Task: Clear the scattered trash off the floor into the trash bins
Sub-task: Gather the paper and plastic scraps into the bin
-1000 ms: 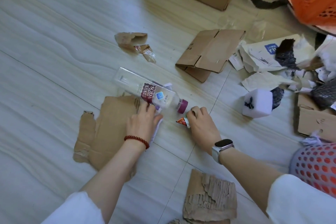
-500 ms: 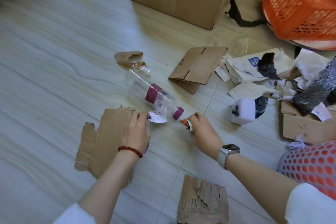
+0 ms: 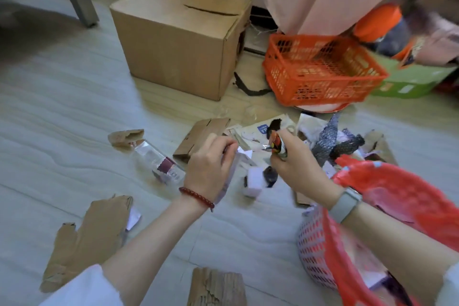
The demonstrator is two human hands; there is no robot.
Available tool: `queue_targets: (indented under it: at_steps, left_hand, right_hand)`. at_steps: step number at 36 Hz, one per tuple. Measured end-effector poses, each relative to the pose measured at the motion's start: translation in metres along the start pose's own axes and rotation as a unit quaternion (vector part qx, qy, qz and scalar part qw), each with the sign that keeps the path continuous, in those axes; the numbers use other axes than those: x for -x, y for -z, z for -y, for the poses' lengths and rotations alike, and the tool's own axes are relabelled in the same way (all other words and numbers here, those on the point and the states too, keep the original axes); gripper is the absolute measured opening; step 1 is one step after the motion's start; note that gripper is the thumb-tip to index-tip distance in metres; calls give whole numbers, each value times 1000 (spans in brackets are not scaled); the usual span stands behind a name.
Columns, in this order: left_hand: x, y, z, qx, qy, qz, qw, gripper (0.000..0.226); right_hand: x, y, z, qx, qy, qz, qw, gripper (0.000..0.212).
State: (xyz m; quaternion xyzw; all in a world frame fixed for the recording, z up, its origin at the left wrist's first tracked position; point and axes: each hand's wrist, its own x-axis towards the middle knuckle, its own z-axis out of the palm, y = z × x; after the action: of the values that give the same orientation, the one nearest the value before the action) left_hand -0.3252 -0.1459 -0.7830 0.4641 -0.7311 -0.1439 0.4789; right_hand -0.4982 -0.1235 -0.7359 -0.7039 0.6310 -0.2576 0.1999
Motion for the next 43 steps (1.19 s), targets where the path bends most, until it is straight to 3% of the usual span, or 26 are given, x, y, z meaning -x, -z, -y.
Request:
queue_targets:
  at_steps: [5, 7, 9, 11, 13, 15, 16, 18, 21, 25, 28, 30, 33, 36, 39, 40, 43]
  left_hand:
    - [-33, -56, -94, 35, -121, 17, 992, 25]
    - [-31, -79, -129, 73, -144, 29, 987, 25]
    - [-18, -103, -156, 101, -155, 55, 981, 25]
    - [2, -125, -172, 115, -163, 114, 973, 26]
    - [24, -143, -180, 91, -173, 219, 956, 33]
    - [42, -154, -179, 12, -182, 336, 924, 49]
    - [49, -157, -174, -27, -202, 355, 912, 53]
    - [57, -158, -163, -68, -248, 342, 904, 45]
    - [55, -153, -148, -105, -272, 308, 906, 32]
    - [40, -140, -137, -111, -243, 249, 931, 23]
    - [37, -133, -127, -118, -200, 262, 937, 25]
    - [40, -131, -118, -95, -172, 288, 937, 31]
    - [44, -129, -112, -50, -139, 331, 932, 40]
    - [44, -125, -114, -34, -127, 335, 933, 42]
    - [40, -119, -114, -26, -134, 315, 939, 41]
    - [38, -117, -112, -24, -132, 312, 941, 41]
    - [25, -108, -105, -16, -118, 283, 952, 39]
  right_hand:
    - [37, 88, -40, -41, -49, -151, 986, 13]
    - [59, 116, -61, -42, -85, -182, 979, 4]
    - [82, 137, -84, -22, -123, -197, 972, 8]
    - [106, 150, -105, -8, -157, -199, 967, 13]
    - [127, 156, -124, -23, -187, -184, 965, 10]
    - [145, 159, -139, -39, -216, -150, 964, 6]
    - [153, 160, -143, -44, -226, -122, 965, 8]
    - [164, 162, -147, -50, -226, -45, 972, 7]
    - [174, 156, -148, -14, -172, 64, 983, 37]
    - [178, 124, -156, 113, -92, 142, 979, 79]
    - [172, 89, -170, 273, -29, 202, 940, 78]
    - [168, 66, -179, 318, -23, 258, 912, 73]
    - [167, 36, -186, 308, -42, 334, 890, 73]
    - [162, 31, -180, 274, -74, 360, 889, 69]
    - [156, 53, -161, 265, -73, 325, 905, 55]
    - [154, 62, -155, 269, -54, 275, 922, 49]
    - [144, 89, -136, 262, 23, 25, 965, 45]
